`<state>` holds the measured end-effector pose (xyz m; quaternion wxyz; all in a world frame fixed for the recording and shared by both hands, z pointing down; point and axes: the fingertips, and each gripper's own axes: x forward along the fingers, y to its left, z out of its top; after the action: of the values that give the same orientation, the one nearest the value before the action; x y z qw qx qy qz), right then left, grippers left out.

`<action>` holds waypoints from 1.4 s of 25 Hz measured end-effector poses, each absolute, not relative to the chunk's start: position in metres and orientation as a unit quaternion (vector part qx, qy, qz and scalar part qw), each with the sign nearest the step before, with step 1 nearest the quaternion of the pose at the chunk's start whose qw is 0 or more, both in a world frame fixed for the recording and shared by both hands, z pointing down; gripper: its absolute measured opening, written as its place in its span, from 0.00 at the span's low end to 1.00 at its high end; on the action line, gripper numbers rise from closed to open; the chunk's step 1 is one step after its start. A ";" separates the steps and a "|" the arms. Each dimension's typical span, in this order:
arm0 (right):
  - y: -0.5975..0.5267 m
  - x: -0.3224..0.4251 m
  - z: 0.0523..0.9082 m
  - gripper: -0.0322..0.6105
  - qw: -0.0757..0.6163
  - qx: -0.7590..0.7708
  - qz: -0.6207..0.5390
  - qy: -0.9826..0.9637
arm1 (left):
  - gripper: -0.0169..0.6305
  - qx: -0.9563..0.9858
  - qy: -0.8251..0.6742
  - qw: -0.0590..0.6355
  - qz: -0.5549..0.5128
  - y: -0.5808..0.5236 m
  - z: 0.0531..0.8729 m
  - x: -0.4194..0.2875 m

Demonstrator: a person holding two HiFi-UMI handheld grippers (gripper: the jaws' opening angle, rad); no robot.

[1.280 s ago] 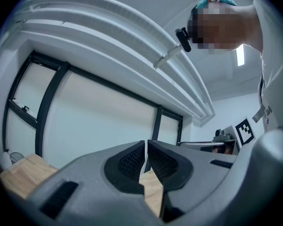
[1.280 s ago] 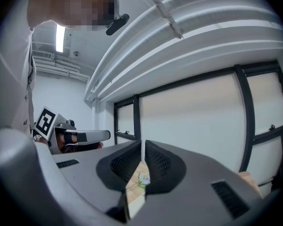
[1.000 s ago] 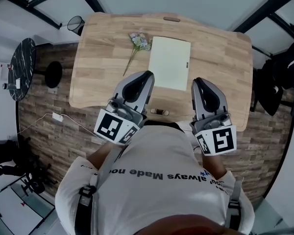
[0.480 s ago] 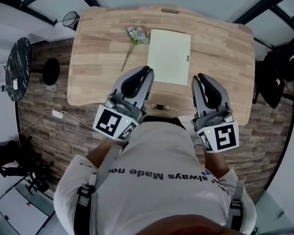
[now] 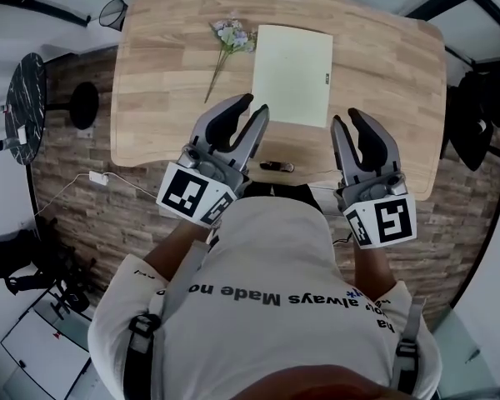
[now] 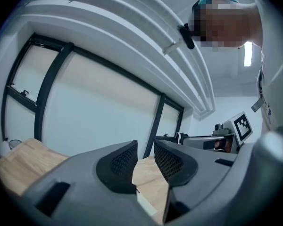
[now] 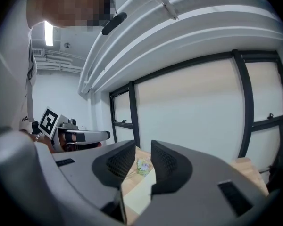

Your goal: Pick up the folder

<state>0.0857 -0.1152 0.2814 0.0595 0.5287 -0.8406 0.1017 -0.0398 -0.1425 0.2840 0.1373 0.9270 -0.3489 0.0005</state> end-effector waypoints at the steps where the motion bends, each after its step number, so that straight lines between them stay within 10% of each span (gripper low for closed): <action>1: -0.116 0.086 0.286 0.19 0.062 0.529 0.105 -0.840 | 0.18 0.927 -0.349 0.141 0.003 -0.144 0.289 -0.040; 35: -0.166 0.109 0.491 0.43 0.131 0.528 0.229 -0.807 | 0.41 0.890 -0.356 0.265 0.107 -0.200 0.503 -0.043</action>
<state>0.1087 -0.1659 0.4907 0.1306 0.5283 -0.8071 0.2291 -0.0425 -0.1995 0.5035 0.2651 0.8898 -0.3558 0.1069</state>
